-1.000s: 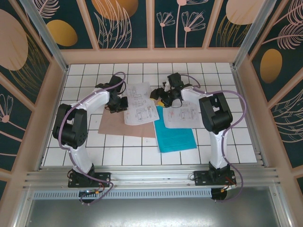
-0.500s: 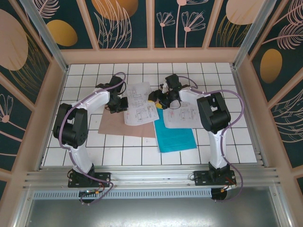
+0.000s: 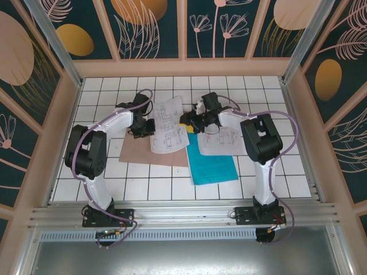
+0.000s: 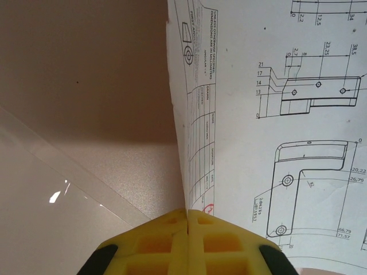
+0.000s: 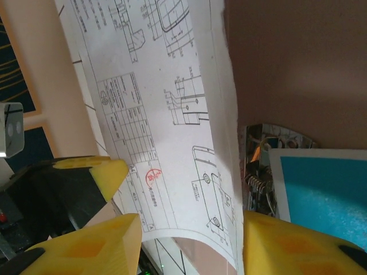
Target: Put the files into the folder
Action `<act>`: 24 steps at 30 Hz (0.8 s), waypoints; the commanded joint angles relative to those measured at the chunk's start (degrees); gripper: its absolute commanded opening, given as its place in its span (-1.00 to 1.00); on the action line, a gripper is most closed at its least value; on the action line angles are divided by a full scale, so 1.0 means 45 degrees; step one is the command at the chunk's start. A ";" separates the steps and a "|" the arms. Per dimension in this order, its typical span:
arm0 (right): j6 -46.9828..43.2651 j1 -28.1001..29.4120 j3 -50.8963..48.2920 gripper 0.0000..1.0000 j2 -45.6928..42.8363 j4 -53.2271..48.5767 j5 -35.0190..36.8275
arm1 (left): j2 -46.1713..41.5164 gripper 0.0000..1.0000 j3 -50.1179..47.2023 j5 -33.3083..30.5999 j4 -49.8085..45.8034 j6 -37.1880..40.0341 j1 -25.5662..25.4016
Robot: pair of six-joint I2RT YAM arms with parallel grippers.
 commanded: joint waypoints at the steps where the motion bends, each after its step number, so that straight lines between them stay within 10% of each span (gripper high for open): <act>1: -0.0495 0.0297 -0.0149 -0.02 -0.0498 -0.0208 -0.0109 | 0.0132 -1.00 -0.0164 0.0022 0.0203 0.0092 0.0091; 24: -0.2109 0.0830 0.1481 -0.51 0.0829 -0.2618 0.1765 | -0.0160 -1.00 -0.0647 0.0154 0.0813 0.0322 0.0091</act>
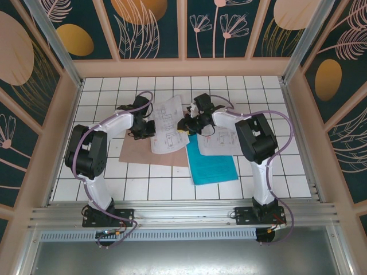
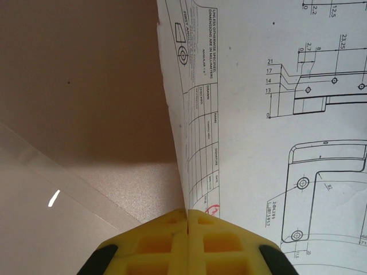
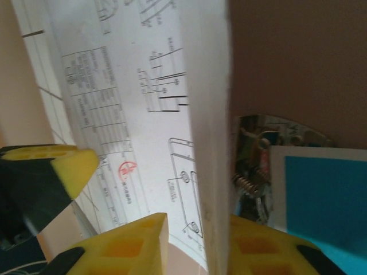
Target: Put the files into the folder
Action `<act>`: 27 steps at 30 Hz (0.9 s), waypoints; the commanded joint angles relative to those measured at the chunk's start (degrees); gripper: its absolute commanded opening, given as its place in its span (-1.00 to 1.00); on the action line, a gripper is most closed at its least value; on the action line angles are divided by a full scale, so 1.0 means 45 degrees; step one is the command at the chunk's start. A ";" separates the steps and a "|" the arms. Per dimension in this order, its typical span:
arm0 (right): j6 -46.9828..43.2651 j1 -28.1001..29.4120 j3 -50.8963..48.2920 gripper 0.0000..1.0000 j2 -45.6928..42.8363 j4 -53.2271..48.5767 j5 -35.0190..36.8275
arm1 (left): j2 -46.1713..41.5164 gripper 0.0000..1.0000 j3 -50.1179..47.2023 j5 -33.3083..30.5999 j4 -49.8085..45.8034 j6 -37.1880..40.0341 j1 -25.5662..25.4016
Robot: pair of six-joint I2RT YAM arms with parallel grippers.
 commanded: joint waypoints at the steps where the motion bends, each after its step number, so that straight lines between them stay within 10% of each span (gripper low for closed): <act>1: -0.0396 0.0116 0.0473 -0.56 0.0236 -0.0670 0.0521 | -0.0173 -1.00 -0.0078 0.0069 0.0098 0.0275 0.0075; 9: -0.0590 0.0125 0.0281 -1.00 -0.0385 -0.0657 0.1627 | -0.1001 -1.00 -0.0152 -0.0115 0.0330 -0.0216 0.0088; 14: -0.0747 0.0116 -0.0160 -1.00 -0.1106 -0.0167 0.2343 | -0.1689 -0.18 -0.0315 -0.0010 0.0354 -0.1086 0.0293; 27: -0.1007 0.0106 -0.1648 -1.00 -0.2990 0.2130 0.3762 | -0.4984 0.81 -0.3251 0.0006 0.0636 -0.5050 0.2550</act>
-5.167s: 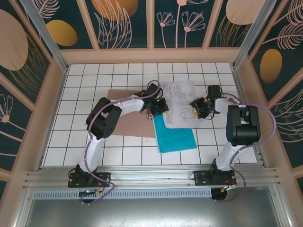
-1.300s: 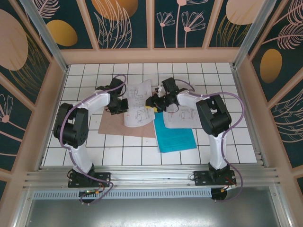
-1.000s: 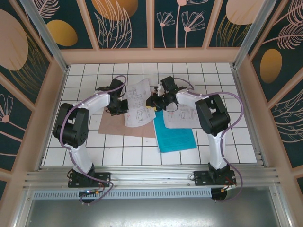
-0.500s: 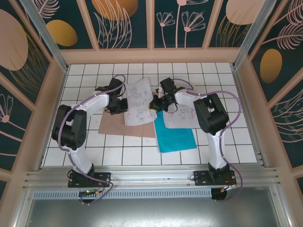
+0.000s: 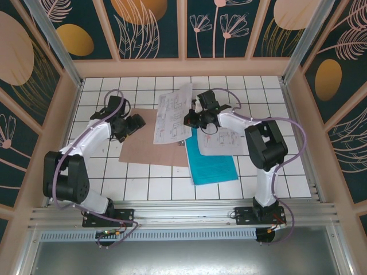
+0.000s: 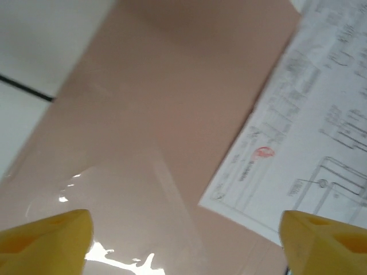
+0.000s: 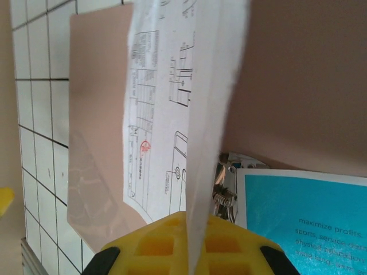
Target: Put the files into the folder
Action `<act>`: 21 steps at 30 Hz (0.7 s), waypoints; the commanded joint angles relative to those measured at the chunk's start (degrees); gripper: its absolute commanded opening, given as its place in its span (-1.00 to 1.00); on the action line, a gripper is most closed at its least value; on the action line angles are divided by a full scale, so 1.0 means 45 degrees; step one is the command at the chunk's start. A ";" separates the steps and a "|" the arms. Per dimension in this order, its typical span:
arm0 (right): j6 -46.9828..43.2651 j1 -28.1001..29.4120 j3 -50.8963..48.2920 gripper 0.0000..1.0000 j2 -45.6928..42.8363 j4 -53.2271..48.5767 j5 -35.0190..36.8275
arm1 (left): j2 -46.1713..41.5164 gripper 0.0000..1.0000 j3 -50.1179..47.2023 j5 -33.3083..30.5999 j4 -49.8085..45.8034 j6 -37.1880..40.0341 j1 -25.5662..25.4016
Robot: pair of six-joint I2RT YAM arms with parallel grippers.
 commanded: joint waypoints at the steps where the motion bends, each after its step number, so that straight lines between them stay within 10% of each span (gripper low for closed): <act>1: -0.0387 0.0096 -0.0550 -1.00 -0.0959 0.1372 0.0745 | -0.0784 0.83 -0.0939 0.0017 0.0079 -0.1893 0.0586; 21: -0.2607 0.0213 -0.1327 -1.00 -0.1531 0.3510 -0.0199 | -0.2423 0.97 -0.4935 0.0293 0.2464 -0.5799 0.1385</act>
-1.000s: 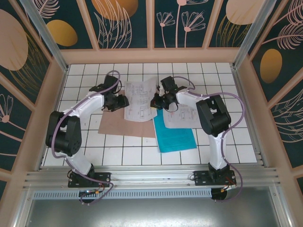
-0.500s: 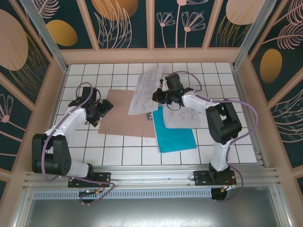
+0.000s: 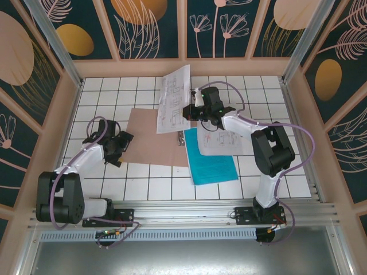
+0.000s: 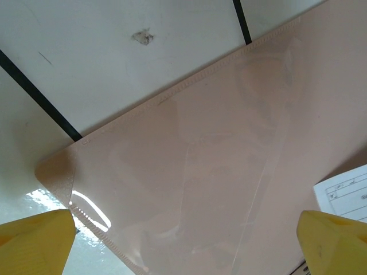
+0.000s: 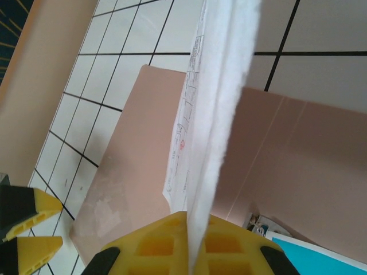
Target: Put the files into the folder
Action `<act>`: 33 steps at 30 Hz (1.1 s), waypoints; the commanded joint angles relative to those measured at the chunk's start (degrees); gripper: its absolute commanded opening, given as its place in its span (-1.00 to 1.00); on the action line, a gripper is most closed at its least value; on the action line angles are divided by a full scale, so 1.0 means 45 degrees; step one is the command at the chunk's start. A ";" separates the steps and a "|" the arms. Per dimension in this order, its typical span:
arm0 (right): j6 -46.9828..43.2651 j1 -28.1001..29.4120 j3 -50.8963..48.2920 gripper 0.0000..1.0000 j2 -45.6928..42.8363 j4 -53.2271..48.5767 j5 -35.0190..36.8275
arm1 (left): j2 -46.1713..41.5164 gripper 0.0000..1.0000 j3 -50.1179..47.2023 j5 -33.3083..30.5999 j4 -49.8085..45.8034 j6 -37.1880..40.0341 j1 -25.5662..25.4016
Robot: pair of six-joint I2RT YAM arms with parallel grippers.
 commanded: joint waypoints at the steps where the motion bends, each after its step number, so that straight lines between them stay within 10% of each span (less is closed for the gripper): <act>1: -0.0550 0.0174 -0.0455 -1.00 -0.0505 0.0657 -0.0425 | -0.0072 0.98 -0.0411 0.0135 0.0654 -0.0630 0.0251; 33: 0.1111 0.0890 -0.2369 -1.00 -0.0300 0.3086 -0.1768 | 0.1006 0.98 -0.1098 0.1041 0.2174 0.0334 0.0862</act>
